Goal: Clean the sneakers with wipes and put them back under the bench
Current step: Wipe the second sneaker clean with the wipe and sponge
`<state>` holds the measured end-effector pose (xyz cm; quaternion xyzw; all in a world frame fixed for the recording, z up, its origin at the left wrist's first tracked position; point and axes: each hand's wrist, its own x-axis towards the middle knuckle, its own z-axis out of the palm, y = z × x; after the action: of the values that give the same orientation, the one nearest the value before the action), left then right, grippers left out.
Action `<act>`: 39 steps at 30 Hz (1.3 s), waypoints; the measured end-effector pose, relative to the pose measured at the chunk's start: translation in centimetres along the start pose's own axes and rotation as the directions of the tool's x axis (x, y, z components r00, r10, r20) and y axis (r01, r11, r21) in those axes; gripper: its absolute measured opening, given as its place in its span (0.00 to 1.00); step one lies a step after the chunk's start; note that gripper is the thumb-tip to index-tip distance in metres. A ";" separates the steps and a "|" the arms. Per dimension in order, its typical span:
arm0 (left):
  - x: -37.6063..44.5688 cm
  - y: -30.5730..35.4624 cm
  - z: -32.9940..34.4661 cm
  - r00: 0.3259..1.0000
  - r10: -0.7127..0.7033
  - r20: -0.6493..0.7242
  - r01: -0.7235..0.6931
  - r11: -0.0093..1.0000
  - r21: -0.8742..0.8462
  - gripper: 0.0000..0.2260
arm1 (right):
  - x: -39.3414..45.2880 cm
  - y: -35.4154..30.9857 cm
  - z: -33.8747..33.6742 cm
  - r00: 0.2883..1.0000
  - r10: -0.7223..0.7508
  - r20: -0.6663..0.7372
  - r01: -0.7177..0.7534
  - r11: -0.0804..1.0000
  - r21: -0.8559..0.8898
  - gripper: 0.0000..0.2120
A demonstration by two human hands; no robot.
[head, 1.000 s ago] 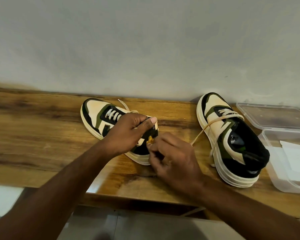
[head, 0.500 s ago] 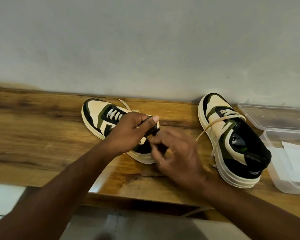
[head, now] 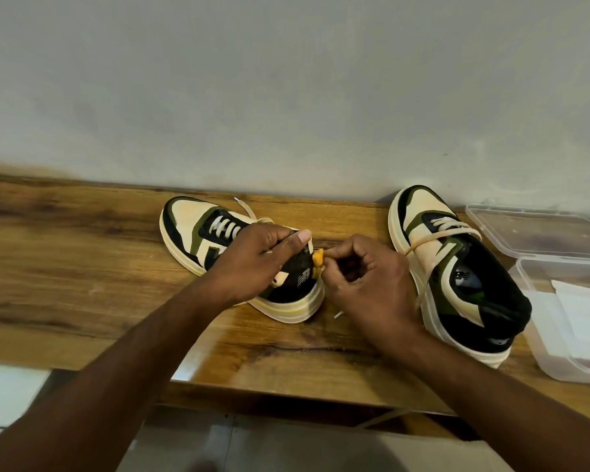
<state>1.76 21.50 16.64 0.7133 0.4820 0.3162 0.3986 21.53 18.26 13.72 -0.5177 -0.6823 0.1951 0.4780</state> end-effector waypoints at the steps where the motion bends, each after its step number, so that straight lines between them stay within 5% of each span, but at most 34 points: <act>1: 0.0 0.0 0.0 1.000 -0.005 -0.001 0.005 1.000 -0.008 0.23 | 0.3 0.3 -0.3 0.999 0.038 -0.008 -0.037 0.999 0.033 0.05; 8: -0.1 -0.1 -0.3 0.997 -0.076 0.001 0.075 0.984 -0.164 0.17 | 0.0 0.1 -0.3 0.990 0.097 0.105 -0.115 0.976 0.186 0.09; 13: -0.2 -0.1 -0.3 0.999 -0.047 -0.006 0.045 0.984 -0.171 0.18 | -0.7 -1.1 0.2 0.997 0.067 0.028 -0.072 0.975 0.208 0.16; 16: -0.2 -0.2 -0.3 1.000 -0.018 -0.005 0.017 0.985 -0.170 0.18 | -0.1 -1.4 0.1 1.000 -0.017 -0.024 0.021 0.989 0.149 0.12; 22: 0.0 -0.7 0.0 0.999 0.029 -0.019 -0.031 0.991 -0.131 0.23 | 1.4 -1.1 0.6 0.992 0.052 -0.115 -0.033 0.987 0.156 0.07; 29: 0.0 -0.7 0.3 0.999 0.039 -0.027 -0.043 0.989 -0.145 0.24 | -1.6 -3.5 1.6 0.949 -0.301 0.098 0.302 0.953 0.008 0.10; 35: 0.0 -1.0 0.6 0.999 0.027 -0.031 -0.030 0.991 -0.133 0.26 | 1.0 -1.3 0.4 0.992 -0.054 -0.112 0.057 0.998 0.021 0.07; 39: 0.1 -1.1 0.7 0.998 0.030 -0.051 -0.035 0.994 -0.101 0.23 | -0.2 -1.7 0.9 0.986 -0.139 -0.090 0.145 0.987 0.064 0.07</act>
<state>1.88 21.67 15.39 0.6916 0.4633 0.3645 0.4173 19.84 17.61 14.53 -0.4587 -0.6889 0.1620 0.5374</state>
